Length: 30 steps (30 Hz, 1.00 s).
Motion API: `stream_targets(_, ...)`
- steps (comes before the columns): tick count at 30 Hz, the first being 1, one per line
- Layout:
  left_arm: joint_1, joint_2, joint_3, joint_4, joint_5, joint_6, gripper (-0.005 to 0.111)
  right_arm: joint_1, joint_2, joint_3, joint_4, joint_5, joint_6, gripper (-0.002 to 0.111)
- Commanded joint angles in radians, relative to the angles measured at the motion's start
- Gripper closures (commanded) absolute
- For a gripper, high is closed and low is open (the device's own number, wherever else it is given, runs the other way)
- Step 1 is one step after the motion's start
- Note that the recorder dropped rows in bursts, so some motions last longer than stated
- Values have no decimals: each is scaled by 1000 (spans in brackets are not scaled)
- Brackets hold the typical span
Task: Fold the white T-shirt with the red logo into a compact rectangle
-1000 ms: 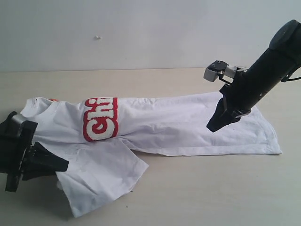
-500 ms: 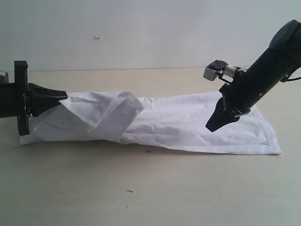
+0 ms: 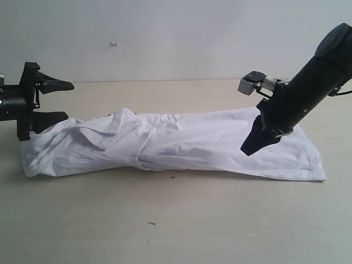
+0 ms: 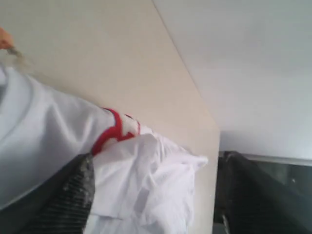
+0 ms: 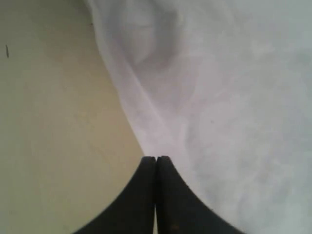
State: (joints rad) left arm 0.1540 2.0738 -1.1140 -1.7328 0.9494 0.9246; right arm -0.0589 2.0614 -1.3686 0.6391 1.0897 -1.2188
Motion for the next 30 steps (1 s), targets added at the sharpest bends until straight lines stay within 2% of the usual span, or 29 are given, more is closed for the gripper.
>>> stream_targets(1,19,-5,-17,129,171,-11,68,1,-3,-5,5,6,-9,108)
stream_targets(4,22,-5,-17,346,184,-74,106,1,-3,-5,5,6,-9,108)
stream_targets(8,9,-5,-17,600,176,-176,107,1,-3,-5,5,6,-9,108)
stream_targets(11,-11,-5,-12,686,134,-224,107,1,-3,-5,5,2,-9,108)
stream_targets(16,-87,-5,3,669,-66,-257,107,1,-3,-5,9,0,-9,108)
stream_targets(20,-167,-5,-14,588,-132,-223,107,1,-3,-5,8,-4,-9,108)
stream_targets(26,-187,-4,-40,559,-262,-262,107,1,-3,-5,8,-4,-9,108)
stream_targets(30,-187,-4,-40,418,-325,-211,107,1,-3,-5,13,-4,-9,108)
